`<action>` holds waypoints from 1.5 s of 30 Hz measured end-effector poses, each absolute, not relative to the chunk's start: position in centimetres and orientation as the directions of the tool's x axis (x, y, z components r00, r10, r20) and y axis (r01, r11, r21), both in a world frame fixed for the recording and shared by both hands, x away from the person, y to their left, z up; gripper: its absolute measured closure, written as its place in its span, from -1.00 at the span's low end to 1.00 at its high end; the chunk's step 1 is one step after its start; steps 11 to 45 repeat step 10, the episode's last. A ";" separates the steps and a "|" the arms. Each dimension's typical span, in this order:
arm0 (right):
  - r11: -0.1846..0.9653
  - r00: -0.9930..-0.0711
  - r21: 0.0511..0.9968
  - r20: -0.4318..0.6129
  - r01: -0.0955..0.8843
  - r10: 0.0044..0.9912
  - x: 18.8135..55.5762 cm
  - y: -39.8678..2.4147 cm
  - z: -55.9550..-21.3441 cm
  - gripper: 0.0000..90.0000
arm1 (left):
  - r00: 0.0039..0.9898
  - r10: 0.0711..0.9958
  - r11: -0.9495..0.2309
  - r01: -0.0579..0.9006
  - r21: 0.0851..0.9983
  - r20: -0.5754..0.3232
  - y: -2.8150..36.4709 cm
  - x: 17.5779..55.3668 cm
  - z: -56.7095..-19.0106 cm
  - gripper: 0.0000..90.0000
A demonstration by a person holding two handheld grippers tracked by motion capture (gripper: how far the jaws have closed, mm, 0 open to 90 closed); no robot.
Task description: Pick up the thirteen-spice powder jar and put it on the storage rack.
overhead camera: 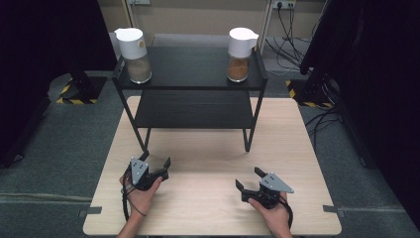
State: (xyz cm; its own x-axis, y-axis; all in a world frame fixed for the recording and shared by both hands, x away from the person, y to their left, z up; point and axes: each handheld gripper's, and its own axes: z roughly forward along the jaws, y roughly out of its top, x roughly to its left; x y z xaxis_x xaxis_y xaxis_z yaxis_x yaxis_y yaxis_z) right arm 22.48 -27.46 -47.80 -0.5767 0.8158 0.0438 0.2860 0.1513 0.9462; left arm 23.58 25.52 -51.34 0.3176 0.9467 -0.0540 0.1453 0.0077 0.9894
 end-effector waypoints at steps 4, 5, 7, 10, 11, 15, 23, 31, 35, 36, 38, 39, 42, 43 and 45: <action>0.144 -0.577 0.948 0.050 0.285 0.815 22.5 -27.6 -47.9 -0.74 | 0.319 0.946 0.008 0.148 0.989 -0.056 25.5 23.6 -51.3 -0.75; 0.140 -0.575 0.948 0.053 0.286 0.817 22.5 -27.6 -47.9 -0.74 | 0.319 0.946 0.008 0.148 0.989 -0.055 25.5 23.6 -51.3 -0.75; 0.137 -0.573 0.948 0.055 0.286 0.818 22.4 -27.6 -47.9 -0.74 | 0.317 0.947 0.010 0.149 0.989 -0.057 25.5 23.6 -51.3 -0.75; 0.136 -0.574 0.949 0.055 0.285 0.817 22.4 -27.6 -47.9 -0.75 | 0.319 0.946 0.013 0.152 0.988 -0.061 25.6 23.6 -51.3 -0.75; 0.136 -0.574 0.949 0.055 0.285 0.817 22.4 -27.6 -47.9 -0.75 | 0.319 0.946 0.013 0.152 0.988 -0.061 25.6 23.6 -51.3 -0.75; 0.136 -0.574 0.949 0.055 0.285 0.817 22.4 -27.6 -47.9 -0.75 | 0.319 0.946 0.013 0.152 0.988 -0.061 25.6 23.6 -51.3 -0.75; 0.136 -0.574 0.949 0.055 0.285 0.817 22.4 -27.6 -47.9 -0.75 | 0.319 0.946 0.013 0.152 0.988 -0.061 25.6 23.6 -51.3 -0.75; 0.136 -0.574 0.949 0.055 0.285 0.817 22.4 -27.6 -47.9 -0.75 | 0.319 0.946 0.013 0.152 0.988 -0.061 25.6 23.6 -51.3 -0.75; 0.136 -0.574 0.949 0.055 0.285 0.817 22.4 -27.6 -47.9 -0.75 | 0.319 0.946 0.013 0.152 0.988 -0.061 25.6 23.6 -51.3 -0.75; 0.136 -0.574 0.949 0.055 0.285 0.817 22.4 -27.6 -47.9 -0.75 | 0.319 0.946 0.013 0.152 0.988 -0.061 25.6 23.6 -51.3 -0.75; 0.136 -0.574 0.949 0.055 0.285 0.817 22.4 -27.6 -47.9 -0.75 | 0.319 0.946 0.013 0.152 0.988 -0.061 25.6 23.6 -51.3 -0.75; 0.136 -0.574 0.949 0.055 0.285 0.817 22.4 -27.6 -47.9 -0.75 | 0.319 0.946 0.013 0.152 0.988 -0.061 25.6 23.6 -51.3 -0.75; 0.136 -0.574 0.949 0.055 0.285 0.817 22.4 -27.6 -47.9 -0.75 | 0.319 0.946 0.013 0.152 0.988 -0.061 25.6 23.6 -51.3 -0.75; 0.136 -0.574 0.949 0.055 0.285 0.817 22.4 -27.6 -47.9 -0.75 | 0.319 0.946 0.013 0.152 0.988 -0.061 25.6 23.6 -51.3 -0.75; 0.136 -0.574 0.949 0.055 0.285 0.817 22.4 -27.6 -47.9 -0.75 | 0.319 0.946 0.013 0.152 0.988 -0.061 25.6 23.6 -51.3 -0.75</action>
